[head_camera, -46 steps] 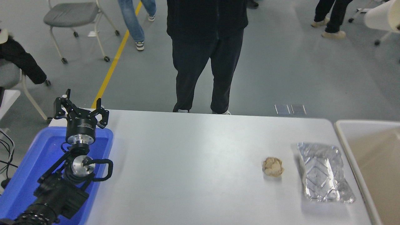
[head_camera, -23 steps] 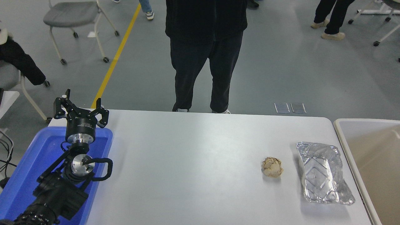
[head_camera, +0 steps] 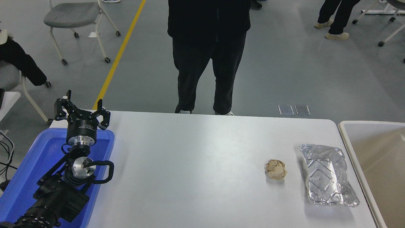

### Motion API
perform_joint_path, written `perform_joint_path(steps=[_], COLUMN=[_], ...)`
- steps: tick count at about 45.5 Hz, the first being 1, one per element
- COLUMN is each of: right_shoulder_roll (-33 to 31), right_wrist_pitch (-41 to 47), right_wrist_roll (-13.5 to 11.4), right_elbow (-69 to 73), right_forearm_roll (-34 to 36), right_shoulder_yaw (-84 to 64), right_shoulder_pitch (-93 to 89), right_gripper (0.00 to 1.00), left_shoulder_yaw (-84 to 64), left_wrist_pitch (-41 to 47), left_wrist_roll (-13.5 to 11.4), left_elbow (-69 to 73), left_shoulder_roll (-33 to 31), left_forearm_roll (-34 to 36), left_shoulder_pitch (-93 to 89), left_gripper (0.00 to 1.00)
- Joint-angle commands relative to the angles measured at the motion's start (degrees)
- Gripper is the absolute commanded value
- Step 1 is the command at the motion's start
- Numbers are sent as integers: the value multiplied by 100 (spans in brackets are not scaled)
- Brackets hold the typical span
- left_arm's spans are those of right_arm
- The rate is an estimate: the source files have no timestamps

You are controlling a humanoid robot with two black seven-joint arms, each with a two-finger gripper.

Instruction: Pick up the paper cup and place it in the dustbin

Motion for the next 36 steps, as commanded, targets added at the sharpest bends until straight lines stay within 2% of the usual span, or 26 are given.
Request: perform_joint_path(steps=[1, 12, 13, 14, 15, 17, 18, 36], right_shoulder_roll=[327, 477, 486, 494, 521, 547, 556, 521], right_wrist_pitch=[106, 106, 97, 88, 53, 35, 53, 106], right_wrist_roll=[-2, 15, 24, 24, 33, 41, 33, 33], right_elbow=[-89, -88, -97, -97, -97, -97, -97, -80], right_forearm_roll=[-24, -24, -24, -24, -24, -15, -15, -24], right_shoulder_yaw=[45, 54, 54, 63, 71, 124, 142, 54], right_shoulder_pitch=[-598, -660, -660, -660, -660, -652, -651, -564], right_gripper=[0, 0, 4, 11, 46, 87, 100, 100], left_shoulder_yaw=[0, 0, 0, 0, 0, 0, 0, 0], left_wrist_pitch=[0, 0, 0, 0, 0, 0, 0, 0], left_wrist_roll=[1, 1, 1, 1, -8, 1, 1, 1], left_elbow=[0, 0, 0, 0, 0, 0, 0, 0], left_shoulder_roll=[0, 0, 0, 0, 0, 0, 0, 0], left_forearm_roll=[0, 0, 0, 0, 0, 0, 0, 0], left_shoulder_pitch=[0, 0, 0, 0, 0, 0, 0, 0], left_gripper=[99, 99, 99, 99, 99, 99, 99, 99])
